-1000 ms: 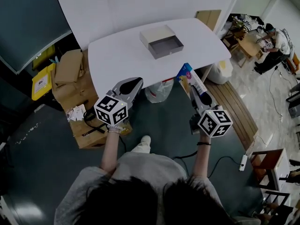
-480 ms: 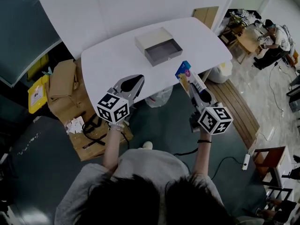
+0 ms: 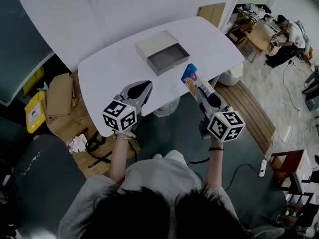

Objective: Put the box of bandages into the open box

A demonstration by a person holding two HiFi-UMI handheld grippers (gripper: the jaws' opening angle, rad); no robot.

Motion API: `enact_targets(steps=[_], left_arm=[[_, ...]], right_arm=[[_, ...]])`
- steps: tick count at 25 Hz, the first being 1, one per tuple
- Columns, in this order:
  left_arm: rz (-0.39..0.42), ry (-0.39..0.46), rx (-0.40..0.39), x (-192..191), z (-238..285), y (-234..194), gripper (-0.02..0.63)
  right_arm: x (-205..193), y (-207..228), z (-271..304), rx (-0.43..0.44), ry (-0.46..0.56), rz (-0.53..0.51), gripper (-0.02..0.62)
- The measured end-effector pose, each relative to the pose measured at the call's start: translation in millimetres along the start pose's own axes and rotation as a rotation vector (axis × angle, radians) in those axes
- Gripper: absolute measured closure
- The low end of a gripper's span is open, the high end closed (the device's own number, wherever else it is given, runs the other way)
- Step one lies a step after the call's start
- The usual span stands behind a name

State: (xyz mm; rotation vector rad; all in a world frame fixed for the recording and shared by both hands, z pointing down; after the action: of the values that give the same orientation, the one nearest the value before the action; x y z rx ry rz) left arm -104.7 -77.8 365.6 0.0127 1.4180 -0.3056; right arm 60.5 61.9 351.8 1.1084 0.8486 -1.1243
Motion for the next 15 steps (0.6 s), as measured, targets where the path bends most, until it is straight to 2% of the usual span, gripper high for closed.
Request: enact_targets(steps=[8,15], left_arm=[[-0.017,-0.011,0.019,0.6,29.0,-9.4,0.611],[-0.038,0.008,0.085,11.7,65.2,-19.0,0.611]], right_arm=[[5.5,30.7,20.7,0.016,-0.020,0.021,0.509],[29.2,71.0,50.6,0.087,-0.046,0.002,0.509]])
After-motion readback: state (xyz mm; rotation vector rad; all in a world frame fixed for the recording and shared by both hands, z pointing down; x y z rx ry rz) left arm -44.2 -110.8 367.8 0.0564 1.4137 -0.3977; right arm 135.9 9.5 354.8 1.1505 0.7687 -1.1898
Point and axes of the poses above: the fingertips, and each gripper's own axes: z forward along the fingers, y to its right, x out of its top, the point moved 3 cm from there along -z, backward along the fingers, and after that the axes turned 8 degrees about -y, right-handed, at the moved point
